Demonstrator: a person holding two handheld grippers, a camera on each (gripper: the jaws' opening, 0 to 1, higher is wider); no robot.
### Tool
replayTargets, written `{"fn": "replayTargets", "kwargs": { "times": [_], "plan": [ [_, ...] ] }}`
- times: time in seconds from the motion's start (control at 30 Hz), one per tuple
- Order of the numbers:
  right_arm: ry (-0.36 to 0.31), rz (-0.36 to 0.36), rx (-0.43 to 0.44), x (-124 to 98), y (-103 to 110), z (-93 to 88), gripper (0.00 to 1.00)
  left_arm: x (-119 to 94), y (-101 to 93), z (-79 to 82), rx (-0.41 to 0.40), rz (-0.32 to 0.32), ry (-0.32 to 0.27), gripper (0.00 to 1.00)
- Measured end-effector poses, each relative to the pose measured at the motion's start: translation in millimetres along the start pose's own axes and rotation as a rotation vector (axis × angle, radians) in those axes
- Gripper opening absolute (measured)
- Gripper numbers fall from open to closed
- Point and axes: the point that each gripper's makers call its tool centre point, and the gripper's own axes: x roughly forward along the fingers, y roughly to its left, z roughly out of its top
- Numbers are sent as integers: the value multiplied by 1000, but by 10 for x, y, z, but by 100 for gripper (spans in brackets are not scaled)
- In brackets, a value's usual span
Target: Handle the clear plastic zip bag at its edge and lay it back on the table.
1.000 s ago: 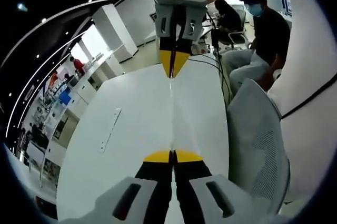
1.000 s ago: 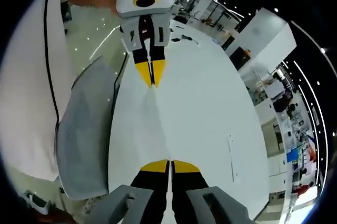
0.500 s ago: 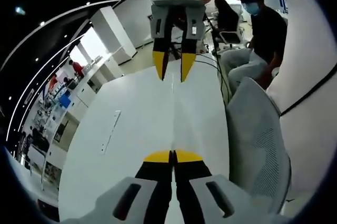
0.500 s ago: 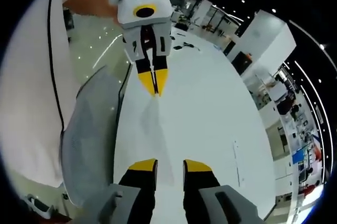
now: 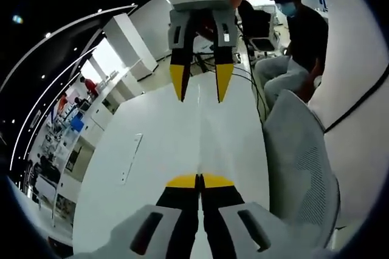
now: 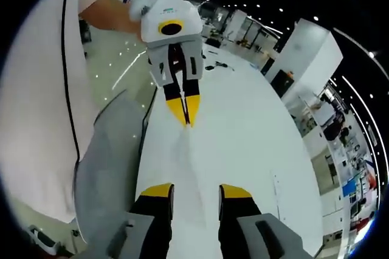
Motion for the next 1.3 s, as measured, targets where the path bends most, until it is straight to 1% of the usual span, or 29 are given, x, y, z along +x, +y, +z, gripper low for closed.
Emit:
{"fn": "replayTargets", "kwargs": {
  "times": [0.3,0.5,0.67,0.93,1.3],
  "plan": [
    [-63,31,15,91,67,228,21,-17,-9,14,24,-1,0,0],
    [-99,38,-7,179,103,390,19,-16,-28,30,31,-2,1,0],
    [-121,45,-23,257,149,492,14,-16,-40,42,37,-3,3,0],
    [-128,42,-45,343,166,587,6,-9,-56,58,43,-5,5,0],
    [-111,38,-55,457,175,589,1,-24,-64,70,40,-2,1,0]
  ]
}}
